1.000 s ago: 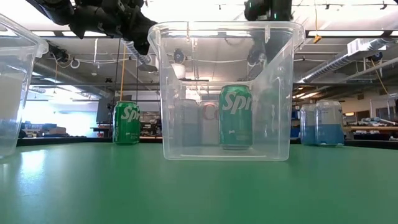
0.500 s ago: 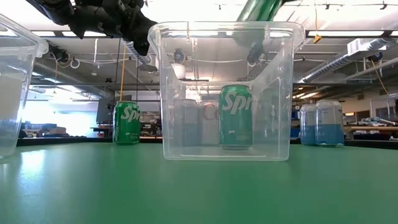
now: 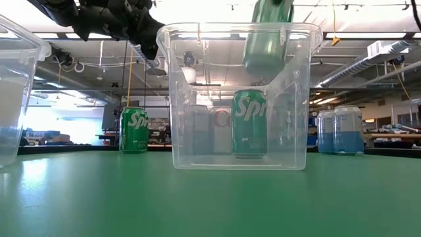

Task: Sort soda cans
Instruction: Put the green soda can into the top transparent bin

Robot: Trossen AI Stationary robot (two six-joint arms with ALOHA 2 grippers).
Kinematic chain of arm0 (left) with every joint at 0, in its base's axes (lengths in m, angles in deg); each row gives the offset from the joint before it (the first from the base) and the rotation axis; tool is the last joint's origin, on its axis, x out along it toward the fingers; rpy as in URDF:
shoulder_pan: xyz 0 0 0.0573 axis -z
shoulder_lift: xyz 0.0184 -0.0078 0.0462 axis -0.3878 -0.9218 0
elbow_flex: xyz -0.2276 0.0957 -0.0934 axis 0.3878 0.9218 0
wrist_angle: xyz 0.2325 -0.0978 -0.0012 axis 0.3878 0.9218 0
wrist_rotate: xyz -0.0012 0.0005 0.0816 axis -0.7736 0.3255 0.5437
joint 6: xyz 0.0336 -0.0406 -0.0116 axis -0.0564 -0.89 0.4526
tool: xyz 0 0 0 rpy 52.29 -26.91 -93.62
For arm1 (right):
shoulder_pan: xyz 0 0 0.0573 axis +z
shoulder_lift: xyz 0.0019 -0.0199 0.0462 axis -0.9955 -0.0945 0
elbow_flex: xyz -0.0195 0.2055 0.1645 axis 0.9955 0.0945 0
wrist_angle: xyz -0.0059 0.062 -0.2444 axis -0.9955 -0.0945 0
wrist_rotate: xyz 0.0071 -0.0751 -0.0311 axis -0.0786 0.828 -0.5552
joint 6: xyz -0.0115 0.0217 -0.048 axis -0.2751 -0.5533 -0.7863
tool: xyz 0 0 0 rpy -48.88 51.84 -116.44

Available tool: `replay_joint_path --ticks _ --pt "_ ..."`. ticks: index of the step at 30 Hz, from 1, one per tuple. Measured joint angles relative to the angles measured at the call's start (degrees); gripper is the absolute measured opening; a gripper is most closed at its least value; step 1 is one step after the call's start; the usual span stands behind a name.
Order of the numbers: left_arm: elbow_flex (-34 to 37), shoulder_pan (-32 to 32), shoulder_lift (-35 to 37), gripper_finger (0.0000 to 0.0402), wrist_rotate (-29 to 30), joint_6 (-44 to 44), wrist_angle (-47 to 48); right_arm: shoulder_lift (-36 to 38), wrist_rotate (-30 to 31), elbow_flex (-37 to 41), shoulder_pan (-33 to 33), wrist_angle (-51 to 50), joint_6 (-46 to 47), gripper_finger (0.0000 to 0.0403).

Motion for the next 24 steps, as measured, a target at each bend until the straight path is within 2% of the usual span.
replay_joint_path --ticks 6,11,24 --pt "0.0 0.0 0.0 0.0 0.0 0.3 0.4 -5.9 1.0 0.0 -0.2 1.8 -10.9 0.0278" --pt "0.0 0.0 0.0 0.0 0.0 0.3 0.8 -10.1 1.0 0.0 -0.2 1.8 -15.7 0.0278" --pt "0.0 0.0 0.0 0.0 0.0 1.4 3.0 -16.3 3.6 0.1 -0.2 3.1 -17.8 0.0279"
